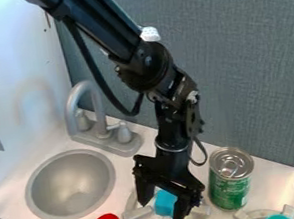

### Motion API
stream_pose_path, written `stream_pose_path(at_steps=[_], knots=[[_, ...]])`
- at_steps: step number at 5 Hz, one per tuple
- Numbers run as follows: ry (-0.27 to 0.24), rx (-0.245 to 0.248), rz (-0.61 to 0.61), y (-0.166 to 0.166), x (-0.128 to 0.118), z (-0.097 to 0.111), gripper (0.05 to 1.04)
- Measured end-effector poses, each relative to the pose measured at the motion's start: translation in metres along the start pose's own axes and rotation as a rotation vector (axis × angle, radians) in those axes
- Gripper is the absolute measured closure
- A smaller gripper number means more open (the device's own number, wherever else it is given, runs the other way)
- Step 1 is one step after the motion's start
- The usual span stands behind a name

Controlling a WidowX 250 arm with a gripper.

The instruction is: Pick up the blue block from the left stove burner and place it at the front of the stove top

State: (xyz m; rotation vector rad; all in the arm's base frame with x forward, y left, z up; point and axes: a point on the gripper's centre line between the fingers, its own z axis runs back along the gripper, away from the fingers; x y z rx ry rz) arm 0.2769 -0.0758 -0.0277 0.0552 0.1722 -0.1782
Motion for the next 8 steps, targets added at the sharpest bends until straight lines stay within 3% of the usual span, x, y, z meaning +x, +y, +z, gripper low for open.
stream_pose_path(at_steps=[1,2,4,6,8], knots=[[0.032,0.004,0.004,0.001,-0.003,-0.01,0.082],[-0.022,0.036,0.028,0.007,0.011,-0.003,0.082],[-0.117,0.006,0.093,0.027,0.039,0.0,0.082],[-0.088,-0.009,0.131,0.025,0.05,-0.022,0.082],[-0.04,0.016,0.153,0.027,0.056,-0.037,0.082]])
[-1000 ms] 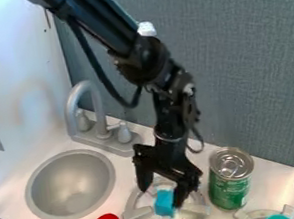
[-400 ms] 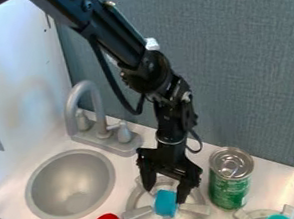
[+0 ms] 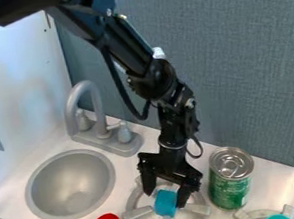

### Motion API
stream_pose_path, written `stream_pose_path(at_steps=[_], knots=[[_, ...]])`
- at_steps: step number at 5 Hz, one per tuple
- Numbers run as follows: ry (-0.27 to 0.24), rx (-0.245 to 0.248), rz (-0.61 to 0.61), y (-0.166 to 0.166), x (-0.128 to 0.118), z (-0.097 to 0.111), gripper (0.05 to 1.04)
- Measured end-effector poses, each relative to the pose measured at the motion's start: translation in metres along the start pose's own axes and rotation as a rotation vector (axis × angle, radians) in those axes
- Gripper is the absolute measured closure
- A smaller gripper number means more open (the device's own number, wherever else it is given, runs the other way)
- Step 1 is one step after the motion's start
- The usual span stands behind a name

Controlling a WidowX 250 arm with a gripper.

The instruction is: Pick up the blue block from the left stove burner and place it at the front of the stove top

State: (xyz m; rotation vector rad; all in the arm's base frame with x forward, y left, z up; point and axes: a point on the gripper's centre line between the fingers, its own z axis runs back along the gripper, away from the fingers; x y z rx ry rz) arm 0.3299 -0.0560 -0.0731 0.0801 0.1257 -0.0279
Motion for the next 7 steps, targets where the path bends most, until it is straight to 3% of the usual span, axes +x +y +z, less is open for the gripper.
stream_pose_path(at_steps=[1,2,3,4,6,7], knots=[[0.03,0.031,0.016,0.002,0.003,-0.01,0.116],[0.048,0.053,0.035,0.005,0.006,-0.011,0.36],[0.052,0.058,0.041,0.005,0.004,-0.012,0.425],[0.039,0.058,0.025,0.003,-0.003,-0.004,0.426],[-0.025,0.048,-0.03,-0.006,-0.033,0.036,0.426],[0.006,0.042,-0.097,-0.025,-0.045,0.036,0.426]])
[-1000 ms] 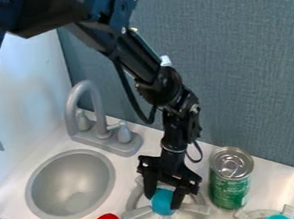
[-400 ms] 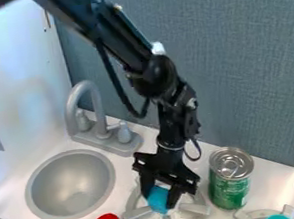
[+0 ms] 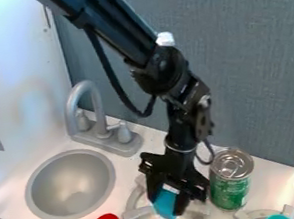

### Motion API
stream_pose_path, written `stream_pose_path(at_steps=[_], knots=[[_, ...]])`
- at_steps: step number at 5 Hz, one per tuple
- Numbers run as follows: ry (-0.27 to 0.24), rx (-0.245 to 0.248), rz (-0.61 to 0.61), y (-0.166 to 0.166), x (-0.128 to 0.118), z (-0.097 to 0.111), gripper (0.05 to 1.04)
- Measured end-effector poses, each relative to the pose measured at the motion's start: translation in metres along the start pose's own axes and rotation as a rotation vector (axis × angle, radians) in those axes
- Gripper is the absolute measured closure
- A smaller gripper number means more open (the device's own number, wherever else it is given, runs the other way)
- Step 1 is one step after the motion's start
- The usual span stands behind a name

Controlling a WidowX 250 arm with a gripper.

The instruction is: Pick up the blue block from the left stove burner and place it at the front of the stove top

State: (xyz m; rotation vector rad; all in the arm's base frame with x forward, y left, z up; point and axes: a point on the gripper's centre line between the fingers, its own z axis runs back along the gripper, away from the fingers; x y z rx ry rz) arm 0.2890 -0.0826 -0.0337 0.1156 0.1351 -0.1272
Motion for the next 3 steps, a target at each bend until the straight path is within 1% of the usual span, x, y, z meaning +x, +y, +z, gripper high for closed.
stream_pose_path(at_steps=[1,2,3], knots=[[0.041,-0.011,-0.101,-0.03,-0.012,-0.013,0.426],[0.074,0.015,-0.16,-0.051,-0.022,-0.024,0.426],[0.108,0.032,-0.164,-0.058,-0.025,-0.035,0.426]])
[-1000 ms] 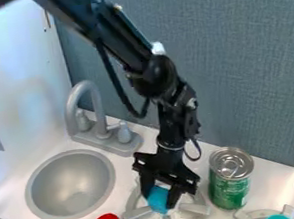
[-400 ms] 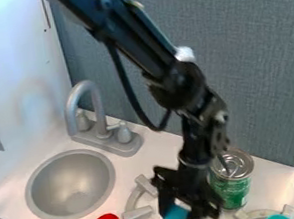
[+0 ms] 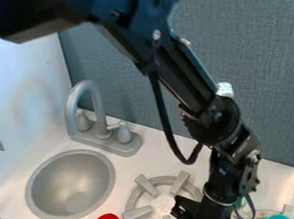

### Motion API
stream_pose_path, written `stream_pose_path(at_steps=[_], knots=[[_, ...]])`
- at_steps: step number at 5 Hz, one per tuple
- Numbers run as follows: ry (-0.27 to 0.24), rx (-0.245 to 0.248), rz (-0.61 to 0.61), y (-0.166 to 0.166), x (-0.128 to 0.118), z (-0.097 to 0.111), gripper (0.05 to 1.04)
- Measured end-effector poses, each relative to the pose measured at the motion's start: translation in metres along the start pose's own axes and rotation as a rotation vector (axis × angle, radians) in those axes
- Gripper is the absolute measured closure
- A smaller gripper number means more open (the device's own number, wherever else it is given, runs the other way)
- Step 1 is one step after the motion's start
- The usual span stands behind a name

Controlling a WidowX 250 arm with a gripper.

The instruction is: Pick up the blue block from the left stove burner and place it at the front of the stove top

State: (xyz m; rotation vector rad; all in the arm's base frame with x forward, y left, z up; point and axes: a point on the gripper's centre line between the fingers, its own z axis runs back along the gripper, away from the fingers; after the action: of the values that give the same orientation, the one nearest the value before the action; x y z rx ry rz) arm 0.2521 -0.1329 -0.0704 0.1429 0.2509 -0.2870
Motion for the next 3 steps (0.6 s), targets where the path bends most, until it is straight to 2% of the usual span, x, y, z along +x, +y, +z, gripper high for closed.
stream_pose_path(at_steps=[2,3], knots=[[0.084,0.085,0.071,0.0,0.011,-0.028,0.426],[0.077,0.086,0.074,-0.001,0.018,-0.029,0.426]])
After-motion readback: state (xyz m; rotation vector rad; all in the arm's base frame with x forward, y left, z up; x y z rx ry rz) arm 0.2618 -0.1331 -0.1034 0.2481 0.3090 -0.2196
